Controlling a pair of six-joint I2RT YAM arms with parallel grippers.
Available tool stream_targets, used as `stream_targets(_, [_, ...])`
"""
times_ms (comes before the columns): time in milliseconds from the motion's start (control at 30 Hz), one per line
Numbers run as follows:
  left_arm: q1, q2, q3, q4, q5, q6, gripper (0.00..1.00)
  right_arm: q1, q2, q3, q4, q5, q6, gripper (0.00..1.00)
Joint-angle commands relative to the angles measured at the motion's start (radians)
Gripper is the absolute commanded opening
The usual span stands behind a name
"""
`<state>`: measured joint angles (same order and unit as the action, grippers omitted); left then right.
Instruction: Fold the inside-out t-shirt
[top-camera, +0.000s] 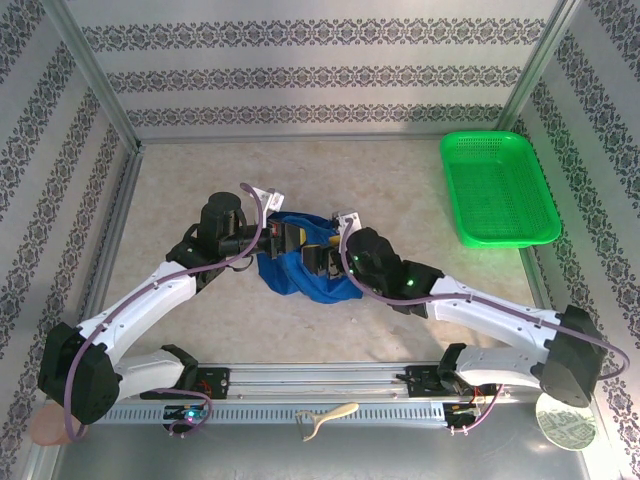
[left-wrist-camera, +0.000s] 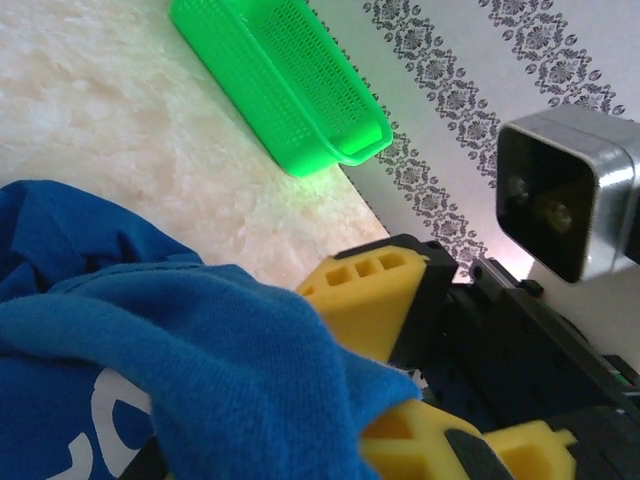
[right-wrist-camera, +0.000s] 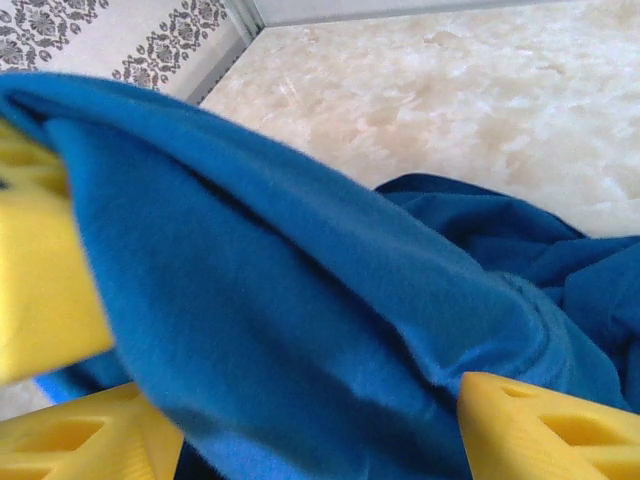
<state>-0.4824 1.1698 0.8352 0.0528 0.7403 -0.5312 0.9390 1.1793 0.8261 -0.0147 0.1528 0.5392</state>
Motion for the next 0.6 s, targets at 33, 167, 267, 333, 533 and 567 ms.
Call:
stream_targets(33, [0.007,-0.027,0.032,0.066,0.049,-0.030,0.00,-0.040,0.071,0.071,0.065,0.000,0.004,0.60])
stream_targets(167, [0.009,-0.036,0.017,0.124,0.064,-0.084,0.00,-0.079,0.138,0.083,0.064,-0.055,0.008,0.14])
stream_targets(267, [0.038,-0.058,0.010,0.128,0.051,-0.109,0.00,-0.143,0.129,0.032,0.064,-0.135,0.031,0.00])
stream_targets(333, [0.093,-0.074,-0.006,0.107,0.026,-0.119,0.00,-0.202,0.066,-0.021,0.094,-0.218,0.057,0.00])
stream_targets(533, [0.200,-0.029,-0.038,0.013,-0.004,-0.032,0.00,-0.290,-0.171,-0.067,0.139,-0.486,0.104,0.00])
stream_targets(567, [0.199,-0.011,-0.039,0.011,-0.004,-0.019,0.00,-0.297,-0.193,-0.068,0.156,-0.521,0.118,0.00])
